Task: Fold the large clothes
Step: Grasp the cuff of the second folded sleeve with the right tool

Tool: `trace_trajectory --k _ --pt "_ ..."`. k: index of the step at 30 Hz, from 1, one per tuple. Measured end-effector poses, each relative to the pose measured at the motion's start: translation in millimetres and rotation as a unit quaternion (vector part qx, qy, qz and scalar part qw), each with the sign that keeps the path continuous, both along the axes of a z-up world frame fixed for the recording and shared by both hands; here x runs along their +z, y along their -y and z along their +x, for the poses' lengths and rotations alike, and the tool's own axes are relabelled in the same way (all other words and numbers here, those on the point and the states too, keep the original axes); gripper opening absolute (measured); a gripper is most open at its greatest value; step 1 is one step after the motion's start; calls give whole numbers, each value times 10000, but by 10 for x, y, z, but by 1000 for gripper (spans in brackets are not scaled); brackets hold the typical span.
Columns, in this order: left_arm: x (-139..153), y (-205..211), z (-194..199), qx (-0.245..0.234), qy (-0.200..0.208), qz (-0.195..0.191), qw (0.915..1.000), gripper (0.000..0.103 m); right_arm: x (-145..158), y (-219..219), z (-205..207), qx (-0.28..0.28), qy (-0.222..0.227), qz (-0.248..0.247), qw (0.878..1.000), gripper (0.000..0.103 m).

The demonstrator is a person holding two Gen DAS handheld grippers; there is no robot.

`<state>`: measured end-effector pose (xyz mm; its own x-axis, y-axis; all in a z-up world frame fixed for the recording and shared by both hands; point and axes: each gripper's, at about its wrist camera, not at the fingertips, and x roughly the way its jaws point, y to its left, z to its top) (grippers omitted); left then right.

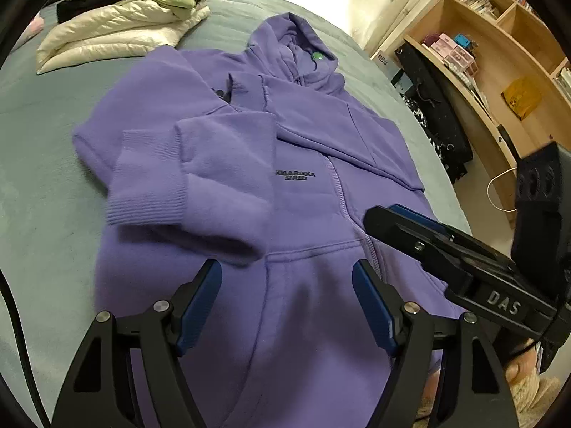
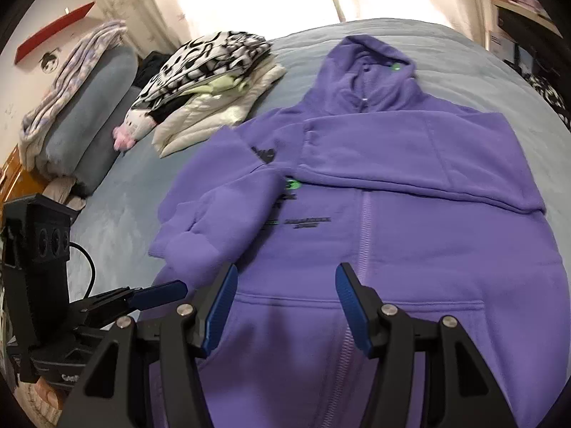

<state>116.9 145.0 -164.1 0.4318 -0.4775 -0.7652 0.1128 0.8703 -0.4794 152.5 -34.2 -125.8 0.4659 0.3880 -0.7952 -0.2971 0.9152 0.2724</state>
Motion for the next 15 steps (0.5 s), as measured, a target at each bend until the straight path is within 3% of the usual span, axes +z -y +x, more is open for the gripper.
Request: trace_trajectory --k 5,10,15 --pt "4 -263 -129 210 41 13 9998 74 3 -289 14 448 21 -204 9988 58" --pt "-4 -578 -213 603 135 264 9977 74 -38 -611 -9 876 55 -486 9950 58" --pt "-76 -818 -202 932 72 179 9955 74 -135 -960 -16 1272 134 -948 9873 58"
